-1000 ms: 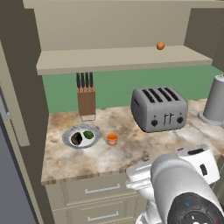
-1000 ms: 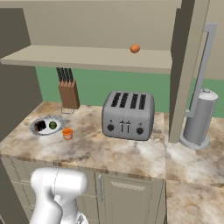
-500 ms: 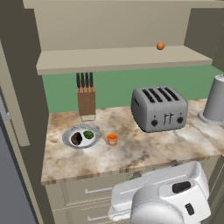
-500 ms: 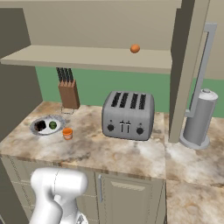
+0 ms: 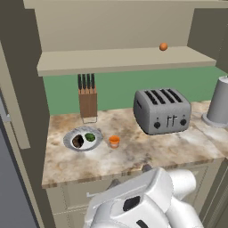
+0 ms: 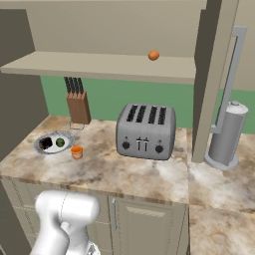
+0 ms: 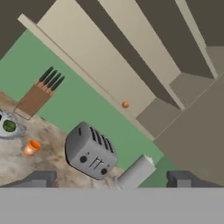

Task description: Pick the avocado and bread from the counter and place them on the plate. Then pick the jam from the cabinet and place it next to the plate. Lastly close the cabinet door.

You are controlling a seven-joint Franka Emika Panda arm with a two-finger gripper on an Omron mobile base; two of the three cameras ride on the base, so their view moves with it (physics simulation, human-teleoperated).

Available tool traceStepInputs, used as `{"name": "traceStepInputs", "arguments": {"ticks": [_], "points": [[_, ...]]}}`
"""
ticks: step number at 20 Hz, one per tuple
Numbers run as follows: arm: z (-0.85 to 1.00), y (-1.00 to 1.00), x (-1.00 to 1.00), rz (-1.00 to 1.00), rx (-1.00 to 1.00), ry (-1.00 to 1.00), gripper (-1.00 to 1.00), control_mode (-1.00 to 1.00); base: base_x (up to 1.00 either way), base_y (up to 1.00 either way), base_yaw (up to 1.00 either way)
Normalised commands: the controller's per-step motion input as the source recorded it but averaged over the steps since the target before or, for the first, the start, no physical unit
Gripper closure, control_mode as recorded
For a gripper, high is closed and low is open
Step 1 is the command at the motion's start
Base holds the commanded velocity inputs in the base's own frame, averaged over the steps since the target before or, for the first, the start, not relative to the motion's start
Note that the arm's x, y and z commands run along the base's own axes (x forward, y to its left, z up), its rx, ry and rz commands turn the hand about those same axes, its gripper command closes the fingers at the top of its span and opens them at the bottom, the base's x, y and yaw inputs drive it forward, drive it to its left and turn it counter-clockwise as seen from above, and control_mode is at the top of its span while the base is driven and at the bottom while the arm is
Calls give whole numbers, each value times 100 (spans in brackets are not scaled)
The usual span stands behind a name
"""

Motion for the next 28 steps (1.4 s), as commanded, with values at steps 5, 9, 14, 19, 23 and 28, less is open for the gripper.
{"name": "traceStepInputs", "arguments": {"ticks": [5,9,14,19,23,28], "points": [[7,43,0,-3,-19,2,-100,-100,0,0,0],[5,40,0,-3,-19,5,-100,-100,0,0,0],[2,42,1,-1,-17,12,-100,-100,0,0,0],[0,36,5,0,-14,19,-100,-100,0,0,0],[5,34,11,0,-11,21,-100,-100,0,0,0],[11,41,4,0,-15,15,-100,-100,0,0,0]]}}
